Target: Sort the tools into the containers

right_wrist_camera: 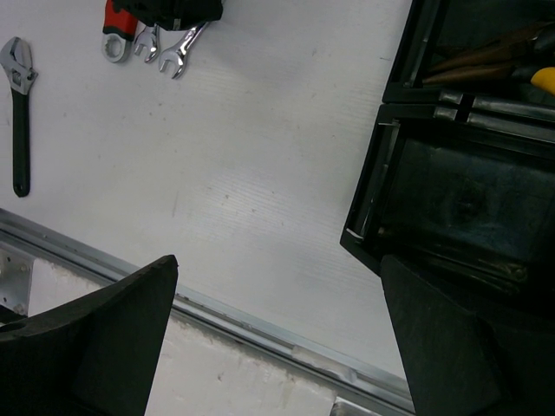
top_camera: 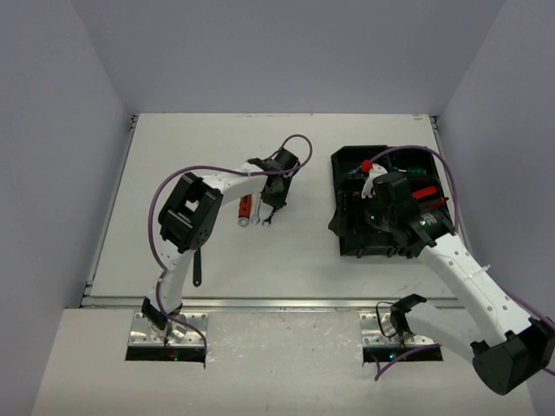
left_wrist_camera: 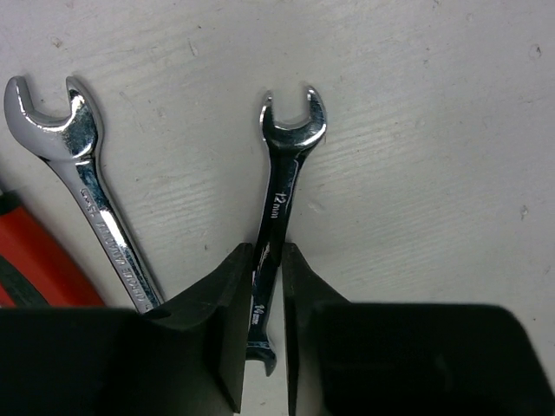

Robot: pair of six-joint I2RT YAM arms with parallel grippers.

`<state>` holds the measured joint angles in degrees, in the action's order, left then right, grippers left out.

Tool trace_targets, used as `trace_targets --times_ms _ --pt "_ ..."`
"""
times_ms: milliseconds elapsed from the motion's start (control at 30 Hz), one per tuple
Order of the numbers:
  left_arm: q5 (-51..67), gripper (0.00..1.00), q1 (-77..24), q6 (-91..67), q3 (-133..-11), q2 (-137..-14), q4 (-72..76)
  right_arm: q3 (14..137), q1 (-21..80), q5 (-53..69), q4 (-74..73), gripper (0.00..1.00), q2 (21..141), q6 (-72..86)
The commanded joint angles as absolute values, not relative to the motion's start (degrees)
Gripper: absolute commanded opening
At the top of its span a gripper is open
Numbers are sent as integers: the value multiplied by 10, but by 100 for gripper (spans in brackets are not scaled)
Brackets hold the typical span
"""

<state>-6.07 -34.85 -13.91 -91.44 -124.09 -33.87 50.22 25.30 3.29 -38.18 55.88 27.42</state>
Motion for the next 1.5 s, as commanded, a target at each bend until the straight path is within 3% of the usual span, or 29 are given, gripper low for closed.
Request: trace_targets --times_ms 0,67,267,467,933,1133,1200,1467 --pt "-31 11 -358 -142 -880 -1293 -396 498 253 41 -360 98 552 275" --pt "-27 0 -358 -145 -877 -1294 -392 497 252 46 -357 98 553 275" --pt "24 0 -362 -178 -809 -1231 -320 475 252 59 -319 98 550 280" --pt "36 0 -365 -239 -685 -1085 -200 438 252 94 -235 98 555 304" --pt "157 0 -386 -255 -590 -905 -98 437 252 180 -71 94 670 405" --pt "205 0 -394 -297 -552 -848 -14 413 253 193 29 83 680 486" --pt "209 0 -399 -315 -536 -824 22 404 252 183 54 74 682 517" --pt "221 0 -412 -346 -509 -797 98 395 260 153 50 63 699 570"
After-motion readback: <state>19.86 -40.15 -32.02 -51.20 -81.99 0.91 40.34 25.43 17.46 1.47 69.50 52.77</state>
